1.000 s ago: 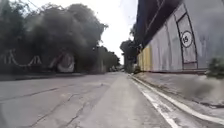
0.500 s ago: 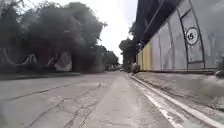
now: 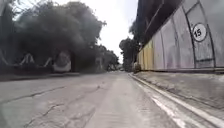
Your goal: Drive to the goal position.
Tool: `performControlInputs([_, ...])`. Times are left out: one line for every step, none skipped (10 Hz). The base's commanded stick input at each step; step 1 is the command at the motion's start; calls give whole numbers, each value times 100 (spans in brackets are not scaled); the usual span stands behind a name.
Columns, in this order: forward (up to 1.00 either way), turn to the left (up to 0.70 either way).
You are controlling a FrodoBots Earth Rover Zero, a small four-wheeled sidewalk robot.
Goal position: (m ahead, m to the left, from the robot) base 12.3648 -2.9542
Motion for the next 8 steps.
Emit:
performControlInputs([70,0])
performControlInputs([70,0])
performControlInputs([70,0])
performControlInputs([70,0])
performControlInputs([70,0])
performControlInputs([70,0])
performControlInputs([70,0])
performControlInputs([70,0])
